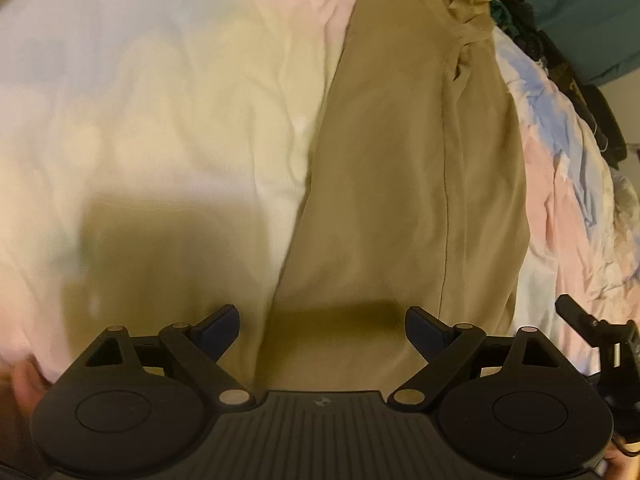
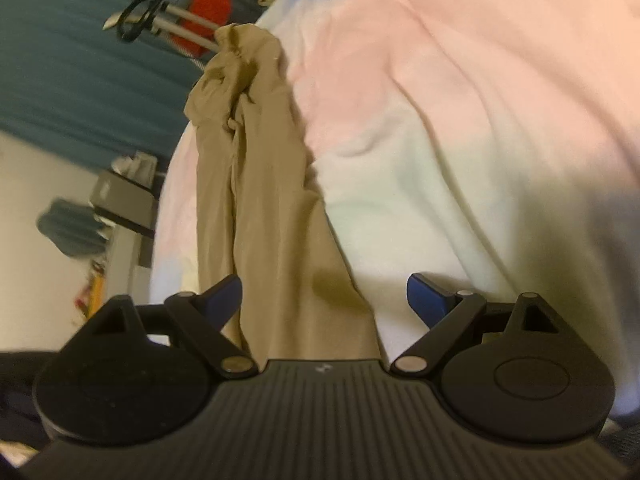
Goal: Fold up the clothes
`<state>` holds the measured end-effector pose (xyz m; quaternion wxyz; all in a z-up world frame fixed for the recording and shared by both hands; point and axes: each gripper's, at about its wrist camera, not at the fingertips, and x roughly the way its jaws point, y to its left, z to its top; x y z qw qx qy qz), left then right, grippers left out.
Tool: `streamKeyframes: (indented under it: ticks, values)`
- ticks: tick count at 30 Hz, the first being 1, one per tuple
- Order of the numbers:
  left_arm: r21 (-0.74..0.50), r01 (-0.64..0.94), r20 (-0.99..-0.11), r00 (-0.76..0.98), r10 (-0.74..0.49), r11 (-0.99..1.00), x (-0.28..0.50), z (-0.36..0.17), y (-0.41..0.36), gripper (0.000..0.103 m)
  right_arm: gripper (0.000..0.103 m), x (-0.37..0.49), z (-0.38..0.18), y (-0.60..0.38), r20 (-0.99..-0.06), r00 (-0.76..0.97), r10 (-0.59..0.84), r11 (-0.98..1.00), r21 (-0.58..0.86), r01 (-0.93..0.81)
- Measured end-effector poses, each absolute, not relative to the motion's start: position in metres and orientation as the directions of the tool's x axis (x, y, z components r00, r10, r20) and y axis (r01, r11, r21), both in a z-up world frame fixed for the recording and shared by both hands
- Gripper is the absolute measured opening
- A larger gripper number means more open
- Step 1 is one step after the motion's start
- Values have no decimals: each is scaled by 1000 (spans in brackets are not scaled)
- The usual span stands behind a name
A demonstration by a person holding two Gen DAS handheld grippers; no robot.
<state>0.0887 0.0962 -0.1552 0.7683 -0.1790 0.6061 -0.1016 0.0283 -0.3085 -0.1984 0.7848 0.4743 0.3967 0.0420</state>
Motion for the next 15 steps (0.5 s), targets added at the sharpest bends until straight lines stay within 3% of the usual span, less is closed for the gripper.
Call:
streamKeyframes:
  ticks: [7, 9, 11, 15]
  values:
    - [-424, -104, -891, 229, -393, 900, 86, -159, 102, 89, 92, 28, -207, -306, -553, 651, 520, 507, 813, 286]
    - [-454, -126, -881, 210, -423, 882, 83, -162, 104, 87, 87, 26, -208, -304, -546, 633, 548, 503, 820, 272]
    - [-467, -148, -879, 183, -440, 872, 80, -165, 105, 84, 71, 23, -209, -302, -553, 618, 559, 494, 821, 288]
    - [-469, -145, -881, 141, -451, 871, 75, -166, 105, 69, 66, 15, -210, -300, -566, 588, 577, 474, 819, 323]
